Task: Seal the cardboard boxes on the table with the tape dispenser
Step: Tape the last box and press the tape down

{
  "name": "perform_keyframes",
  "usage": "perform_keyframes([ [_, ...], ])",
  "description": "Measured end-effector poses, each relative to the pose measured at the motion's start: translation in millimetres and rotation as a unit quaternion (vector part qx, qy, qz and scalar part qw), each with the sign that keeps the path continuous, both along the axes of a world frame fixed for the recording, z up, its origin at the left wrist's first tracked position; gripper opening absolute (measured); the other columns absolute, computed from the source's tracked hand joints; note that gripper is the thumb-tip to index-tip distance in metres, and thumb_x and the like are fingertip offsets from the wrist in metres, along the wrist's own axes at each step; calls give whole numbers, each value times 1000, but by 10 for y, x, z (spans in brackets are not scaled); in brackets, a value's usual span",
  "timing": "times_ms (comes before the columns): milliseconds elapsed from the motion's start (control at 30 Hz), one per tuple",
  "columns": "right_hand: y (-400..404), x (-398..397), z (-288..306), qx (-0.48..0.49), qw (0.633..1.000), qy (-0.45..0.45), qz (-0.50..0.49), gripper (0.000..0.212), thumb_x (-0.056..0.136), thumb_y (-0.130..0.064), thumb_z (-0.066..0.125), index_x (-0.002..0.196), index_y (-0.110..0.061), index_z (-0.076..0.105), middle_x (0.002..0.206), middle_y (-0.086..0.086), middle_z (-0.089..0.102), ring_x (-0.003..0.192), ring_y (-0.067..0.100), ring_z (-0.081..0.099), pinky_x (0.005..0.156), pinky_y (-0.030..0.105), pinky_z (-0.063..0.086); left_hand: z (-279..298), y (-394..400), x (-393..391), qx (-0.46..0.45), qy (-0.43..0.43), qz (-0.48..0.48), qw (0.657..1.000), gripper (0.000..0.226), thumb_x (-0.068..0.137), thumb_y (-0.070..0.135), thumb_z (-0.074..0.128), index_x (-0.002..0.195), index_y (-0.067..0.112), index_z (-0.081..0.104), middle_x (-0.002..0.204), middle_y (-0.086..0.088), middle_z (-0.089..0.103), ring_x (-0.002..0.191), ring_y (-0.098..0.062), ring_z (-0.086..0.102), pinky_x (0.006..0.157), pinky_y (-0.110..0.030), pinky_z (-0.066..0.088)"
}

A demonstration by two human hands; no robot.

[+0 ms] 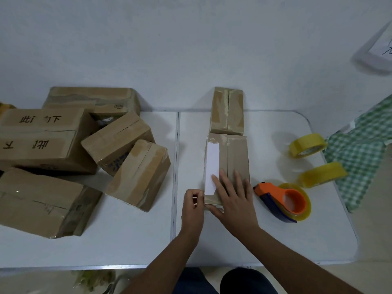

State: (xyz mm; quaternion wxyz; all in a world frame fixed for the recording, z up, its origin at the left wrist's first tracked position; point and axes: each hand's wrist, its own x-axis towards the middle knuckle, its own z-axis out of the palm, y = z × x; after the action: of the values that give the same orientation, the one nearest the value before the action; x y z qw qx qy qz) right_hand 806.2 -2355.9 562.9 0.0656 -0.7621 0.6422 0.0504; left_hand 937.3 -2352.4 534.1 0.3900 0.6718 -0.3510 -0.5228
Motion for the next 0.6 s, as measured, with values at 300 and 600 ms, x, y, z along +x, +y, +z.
perform_keyframes([
  [300, -4, -13, -33, 2, 1000, -7, 4, 80, 89, -69, 35, 155, -28, 14, 163, 1, 10, 149, 35, 3, 118, 55, 1, -34, -292, 142, 69, -68, -97, 991, 15, 104, 24, 47, 109, 14, 56, 108, -2, 62, 94, -12, 60, 69, -16, 46],
  [600, -5, -22, -70, 8, 1000, -5, 9, 83, 88, -75, 15, 156, -30, 2, 164, 0, -3, 149, 35, -8, 117, 53, -6, 131, -177, 656, -156, -180, -379, 894, 7, 93, 28, 67, 95, 22, 64, 90, 16, 64, 85, -3, 60, 75, -13, 47],
])
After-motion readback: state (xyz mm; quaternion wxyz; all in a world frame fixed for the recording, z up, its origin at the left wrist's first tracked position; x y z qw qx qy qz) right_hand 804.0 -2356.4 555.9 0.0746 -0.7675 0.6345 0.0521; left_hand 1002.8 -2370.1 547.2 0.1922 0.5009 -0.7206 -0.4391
